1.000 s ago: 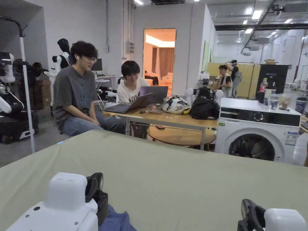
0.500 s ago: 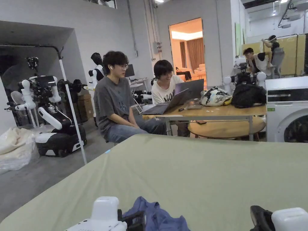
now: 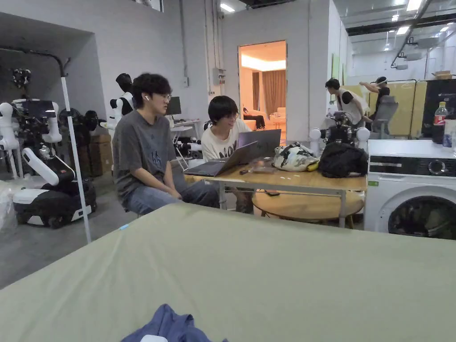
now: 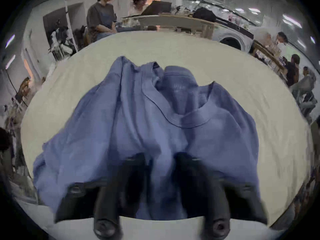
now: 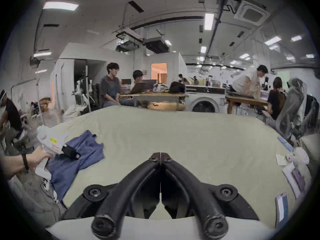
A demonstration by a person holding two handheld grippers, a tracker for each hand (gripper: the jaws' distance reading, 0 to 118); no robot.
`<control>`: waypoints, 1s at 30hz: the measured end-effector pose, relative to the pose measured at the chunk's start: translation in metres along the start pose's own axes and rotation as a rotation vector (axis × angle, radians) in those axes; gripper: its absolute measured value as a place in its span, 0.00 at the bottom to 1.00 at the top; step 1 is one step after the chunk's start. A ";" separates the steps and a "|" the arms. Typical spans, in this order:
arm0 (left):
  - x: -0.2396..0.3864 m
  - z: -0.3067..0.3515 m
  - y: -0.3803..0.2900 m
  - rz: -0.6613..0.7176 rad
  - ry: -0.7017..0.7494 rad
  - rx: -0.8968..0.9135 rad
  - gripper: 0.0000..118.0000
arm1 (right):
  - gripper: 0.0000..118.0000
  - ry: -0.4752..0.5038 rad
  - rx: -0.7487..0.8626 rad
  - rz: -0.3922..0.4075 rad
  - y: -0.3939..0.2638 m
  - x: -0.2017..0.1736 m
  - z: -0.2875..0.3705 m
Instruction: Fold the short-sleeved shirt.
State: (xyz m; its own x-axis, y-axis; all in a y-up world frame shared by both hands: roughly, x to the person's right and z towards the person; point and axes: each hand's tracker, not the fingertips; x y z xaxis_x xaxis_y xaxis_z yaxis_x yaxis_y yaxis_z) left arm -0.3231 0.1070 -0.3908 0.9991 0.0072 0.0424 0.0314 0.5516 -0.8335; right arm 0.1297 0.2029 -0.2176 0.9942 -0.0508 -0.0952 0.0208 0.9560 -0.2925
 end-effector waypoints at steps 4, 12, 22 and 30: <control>-0.012 0.000 -0.002 0.091 0.005 0.011 0.00 | 0.00 0.007 -0.007 -0.064 -0.002 0.017 0.007; -0.083 0.126 0.035 0.329 -0.050 0.315 0.00 | 0.00 -0.020 0.058 -0.078 0.007 0.045 0.041; -0.038 0.289 0.188 0.042 0.184 0.664 0.00 | 0.00 -0.061 0.081 -0.147 0.002 0.071 0.054; 0.163 0.181 0.176 -0.180 -0.119 0.614 0.00 | 0.00 -0.119 0.100 -0.127 0.003 0.088 0.079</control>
State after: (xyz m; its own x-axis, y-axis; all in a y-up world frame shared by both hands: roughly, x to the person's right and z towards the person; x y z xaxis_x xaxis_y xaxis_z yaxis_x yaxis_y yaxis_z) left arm -0.1601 0.3563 -0.4302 0.9686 -0.0569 0.2422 0.1402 0.9289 -0.3427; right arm 0.2257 0.2244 -0.1518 0.9883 -0.1437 0.0514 0.1512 0.9683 -0.1989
